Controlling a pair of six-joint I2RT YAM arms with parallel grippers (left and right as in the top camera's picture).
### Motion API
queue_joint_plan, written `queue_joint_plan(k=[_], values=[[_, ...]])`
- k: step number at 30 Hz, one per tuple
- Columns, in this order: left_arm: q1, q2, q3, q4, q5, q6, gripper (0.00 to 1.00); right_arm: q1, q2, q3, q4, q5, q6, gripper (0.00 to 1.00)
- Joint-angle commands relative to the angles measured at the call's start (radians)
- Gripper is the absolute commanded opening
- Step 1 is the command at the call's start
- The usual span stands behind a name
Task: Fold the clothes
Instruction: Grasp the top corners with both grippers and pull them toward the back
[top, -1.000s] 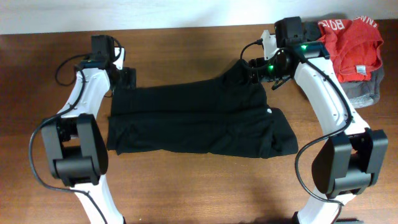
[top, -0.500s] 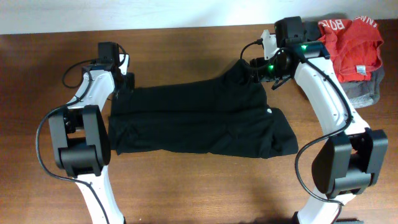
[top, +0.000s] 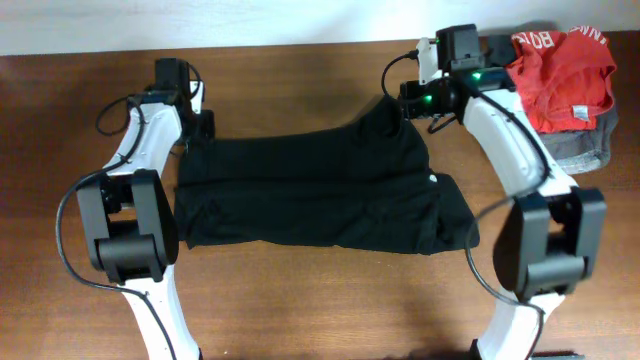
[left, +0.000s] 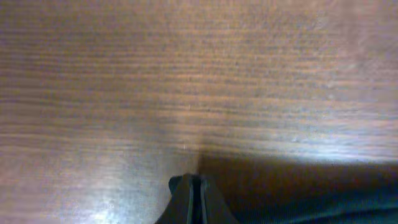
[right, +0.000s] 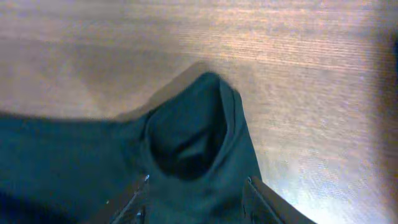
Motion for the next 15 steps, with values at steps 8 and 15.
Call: queue_joint_plan(k=[8, 15], values=[[0.000, 0.010, 0.049, -0.029, 0.013, -0.030, 0.01, 0.005, 0.186, 0.008, 0.105, 0.077, 0.219, 0.51], [0.000, 0.010, 0.048, -0.029, 0.013, -0.029, 0.01, 0.005, 0.243, 0.008, 0.126, 0.103, 0.243, 0.32]])
